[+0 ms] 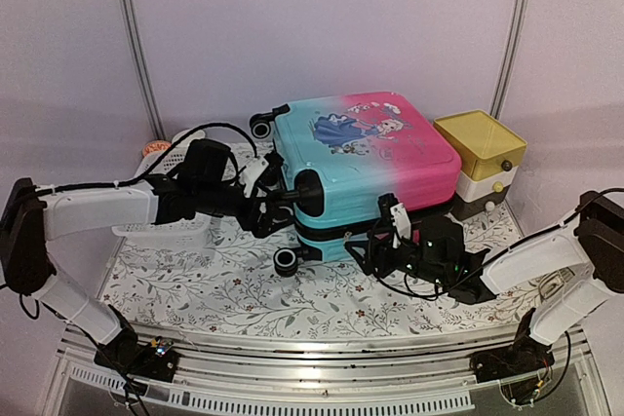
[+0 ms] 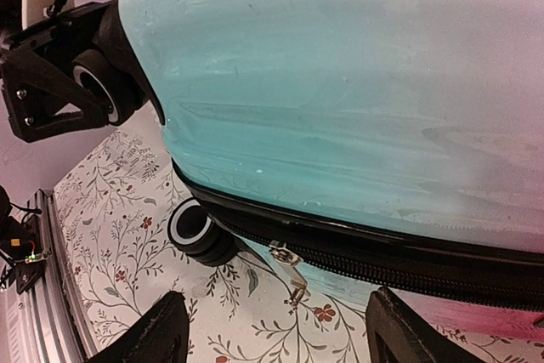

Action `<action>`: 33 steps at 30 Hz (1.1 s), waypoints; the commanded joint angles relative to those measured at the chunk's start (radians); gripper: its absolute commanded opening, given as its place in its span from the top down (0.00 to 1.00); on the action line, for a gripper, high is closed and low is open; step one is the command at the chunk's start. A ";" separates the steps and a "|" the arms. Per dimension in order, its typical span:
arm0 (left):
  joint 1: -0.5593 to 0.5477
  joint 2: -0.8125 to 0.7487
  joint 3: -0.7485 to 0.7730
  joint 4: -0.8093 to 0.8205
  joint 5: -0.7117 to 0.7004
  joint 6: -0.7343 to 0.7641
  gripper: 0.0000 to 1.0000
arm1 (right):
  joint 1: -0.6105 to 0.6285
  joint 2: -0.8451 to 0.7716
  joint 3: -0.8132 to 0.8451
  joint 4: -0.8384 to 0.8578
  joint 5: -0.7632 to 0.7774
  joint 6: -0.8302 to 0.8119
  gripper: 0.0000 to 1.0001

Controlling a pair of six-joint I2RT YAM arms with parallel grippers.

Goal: Open, take out, and arrange the luggage
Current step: Hold the luggage at the center of the board.

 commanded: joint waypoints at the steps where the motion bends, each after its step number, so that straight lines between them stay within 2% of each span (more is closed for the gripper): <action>1: -0.011 0.029 0.024 0.019 0.003 0.040 0.07 | 0.009 0.034 -0.016 0.072 0.017 0.017 0.28; 4: -0.011 0.022 0.030 0.031 0.020 0.043 0.16 | 0.013 0.046 -0.023 0.092 0.026 0.024 0.35; 7: -0.012 0.002 0.019 0.048 0.042 0.052 0.25 | 0.013 0.052 -0.033 0.106 0.028 0.025 0.37; 14: -0.013 -0.023 0.009 0.068 0.054 0.056 0.60 | 0.017 0.068 -0.044 0.125 0.045 0.024 0.39; 20: -0.013 -0.013 0.025 0.060 0.064 0.051 0.76 | 0.018 0.074 -0.048 0.139 0.059 0.022 0.40; 22: -0.014 -0.012 0.036 0.051 0.065 0.042 0.79 | 0.019 0.080 -0.049 0.144 0.064 0.021 0.40; 33: -0.044 -0.083 0.066 0.081 0.074 -0.056 0.80 | 0.018 0.106 -0.061 0.202 0.062 0.007 0.40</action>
